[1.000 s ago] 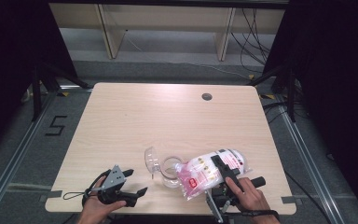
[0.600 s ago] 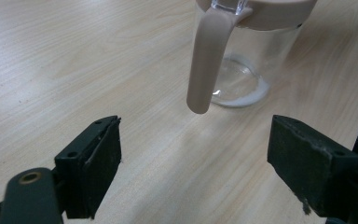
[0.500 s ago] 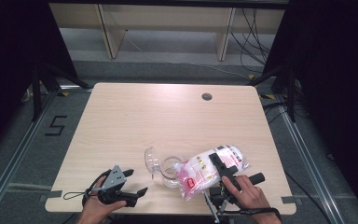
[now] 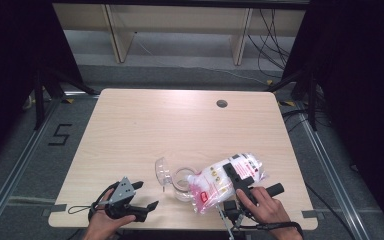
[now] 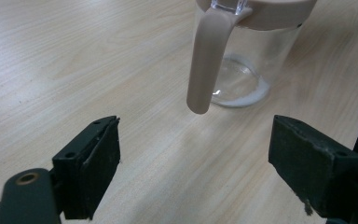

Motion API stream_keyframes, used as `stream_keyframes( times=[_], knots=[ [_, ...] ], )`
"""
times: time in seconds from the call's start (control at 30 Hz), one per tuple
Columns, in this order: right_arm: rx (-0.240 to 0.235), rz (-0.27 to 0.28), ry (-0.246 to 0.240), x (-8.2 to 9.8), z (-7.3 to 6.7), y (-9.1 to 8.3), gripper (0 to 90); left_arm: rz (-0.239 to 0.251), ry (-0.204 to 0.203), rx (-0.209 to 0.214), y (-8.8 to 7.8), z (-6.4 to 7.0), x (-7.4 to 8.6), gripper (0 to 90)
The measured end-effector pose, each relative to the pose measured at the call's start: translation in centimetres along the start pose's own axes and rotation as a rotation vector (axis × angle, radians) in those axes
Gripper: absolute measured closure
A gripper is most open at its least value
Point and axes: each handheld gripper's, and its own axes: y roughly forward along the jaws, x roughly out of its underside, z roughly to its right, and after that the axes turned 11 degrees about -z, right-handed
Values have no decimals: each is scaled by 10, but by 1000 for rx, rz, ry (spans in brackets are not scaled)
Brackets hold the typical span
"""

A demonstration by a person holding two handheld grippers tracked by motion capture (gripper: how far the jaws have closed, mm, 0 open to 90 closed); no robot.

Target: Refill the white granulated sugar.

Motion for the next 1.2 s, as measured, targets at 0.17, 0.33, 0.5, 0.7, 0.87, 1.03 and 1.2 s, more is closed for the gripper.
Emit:
stream_keyframes(
  times=[0.17, 0.33, 0.5, 0.7, 0.87, 1.03, 1.2],
  knots=[
    [4, -4, -15, -1, 2, -1, 482, 26, -23, 13, 1, 2, 0, 164],
    [10, 7, -14, -1, 2, 0, 485, 22, -17, 11, 1, 2, 0, 164],
    [4, 6, -22, 0, 1, 1, 487, 26, -22, 13, 1, 2, 0, 164],
    [13, 11, -40, 1, 3, 0, 489, 26, -23, 13, 1, 2, 0, 163],
    [25, 14, -55, 1, 5, 0, 490, 24, -20, 11, 1, 1, 0, 164],
    [18, -7, -26, 3, 3, -2, 491, 23, -15, 11, 1, 1, 0, 164],
    [33, 0, -34, 3, 4, -1, 492, 24, -17, 11, 1, 2, 0, 162]
  ],
)
